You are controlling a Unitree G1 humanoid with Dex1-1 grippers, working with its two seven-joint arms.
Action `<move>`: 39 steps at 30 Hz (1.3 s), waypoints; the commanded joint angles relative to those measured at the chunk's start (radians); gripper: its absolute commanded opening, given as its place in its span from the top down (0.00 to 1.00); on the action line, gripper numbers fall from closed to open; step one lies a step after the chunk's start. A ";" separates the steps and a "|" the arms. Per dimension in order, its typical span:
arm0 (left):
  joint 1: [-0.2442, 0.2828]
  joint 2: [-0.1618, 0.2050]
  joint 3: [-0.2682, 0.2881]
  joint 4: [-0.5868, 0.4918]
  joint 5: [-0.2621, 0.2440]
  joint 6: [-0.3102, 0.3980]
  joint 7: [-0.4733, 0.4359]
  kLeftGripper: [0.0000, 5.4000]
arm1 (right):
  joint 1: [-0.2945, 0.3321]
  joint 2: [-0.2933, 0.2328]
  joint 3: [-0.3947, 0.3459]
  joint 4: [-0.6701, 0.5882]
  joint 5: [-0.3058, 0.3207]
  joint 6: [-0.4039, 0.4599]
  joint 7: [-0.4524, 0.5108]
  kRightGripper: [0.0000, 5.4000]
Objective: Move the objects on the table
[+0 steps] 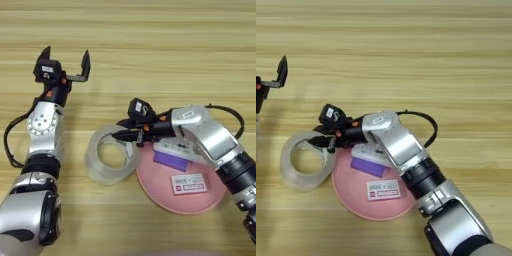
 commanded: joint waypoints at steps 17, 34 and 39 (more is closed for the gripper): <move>-0.010 0.002 -0.008 -0.003 0.003 -0.006 -0.001 0.00 | 0.031 -0.059 0.058 0.022 -0.013 -0.041 0.037 0.53; -0.011 -0.002 -0.009 0.005 0.003 -0.008 -0.004 0.00 | 0.052 -0.080 -0.141 -0.128 0.139 -0.102 0.035 0.15; -0.014 -0.002 -0.010 0.009 0.004 -0.009 -0.002 0.00 | 0.084 -0.137 -0.219 -0.094 0.183 -0.185 0.077 0.03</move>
